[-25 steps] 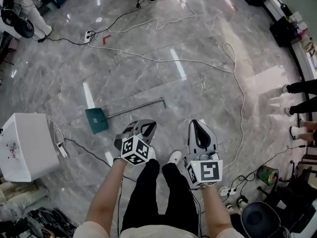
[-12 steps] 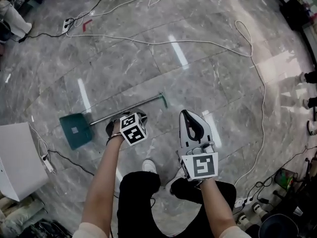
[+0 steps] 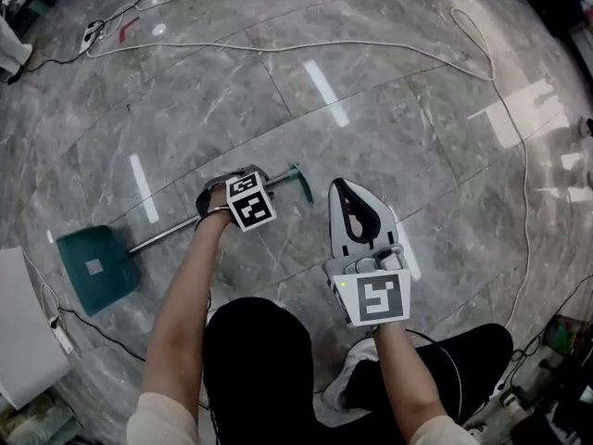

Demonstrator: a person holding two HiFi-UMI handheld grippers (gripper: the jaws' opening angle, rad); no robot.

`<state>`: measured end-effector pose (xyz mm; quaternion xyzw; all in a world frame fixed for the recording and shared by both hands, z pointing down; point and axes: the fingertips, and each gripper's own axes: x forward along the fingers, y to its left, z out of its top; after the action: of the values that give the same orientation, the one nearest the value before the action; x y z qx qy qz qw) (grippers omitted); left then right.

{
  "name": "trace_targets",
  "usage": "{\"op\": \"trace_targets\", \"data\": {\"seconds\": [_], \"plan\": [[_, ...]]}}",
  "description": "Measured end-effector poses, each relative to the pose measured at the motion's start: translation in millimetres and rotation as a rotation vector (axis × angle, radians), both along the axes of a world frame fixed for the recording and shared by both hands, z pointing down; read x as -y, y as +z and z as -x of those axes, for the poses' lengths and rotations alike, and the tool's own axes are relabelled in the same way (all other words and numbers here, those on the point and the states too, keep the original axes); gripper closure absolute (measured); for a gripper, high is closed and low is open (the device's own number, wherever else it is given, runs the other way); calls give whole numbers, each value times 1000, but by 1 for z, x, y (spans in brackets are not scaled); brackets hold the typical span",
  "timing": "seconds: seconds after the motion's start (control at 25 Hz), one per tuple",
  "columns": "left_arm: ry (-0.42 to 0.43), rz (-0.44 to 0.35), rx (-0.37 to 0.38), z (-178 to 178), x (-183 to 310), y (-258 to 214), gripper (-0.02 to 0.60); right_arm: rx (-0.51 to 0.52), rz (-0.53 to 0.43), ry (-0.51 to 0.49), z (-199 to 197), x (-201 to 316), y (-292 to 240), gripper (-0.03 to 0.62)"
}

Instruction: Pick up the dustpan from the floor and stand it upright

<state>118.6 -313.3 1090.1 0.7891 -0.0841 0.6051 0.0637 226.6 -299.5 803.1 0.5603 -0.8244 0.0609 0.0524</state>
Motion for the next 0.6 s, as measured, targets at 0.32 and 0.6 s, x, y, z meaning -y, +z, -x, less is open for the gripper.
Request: {"op": "trace_targets", "data": {"seconds": [0.32, 0.6], "plan": [[39, 43, 19, -17, 6, 47, 448, 10, 0, 62, -11, -17, 23, 576], [16, 30, 54, -15, 17, 60, 449, -7, -19, 76, -17, -18, 19, 576]]}}
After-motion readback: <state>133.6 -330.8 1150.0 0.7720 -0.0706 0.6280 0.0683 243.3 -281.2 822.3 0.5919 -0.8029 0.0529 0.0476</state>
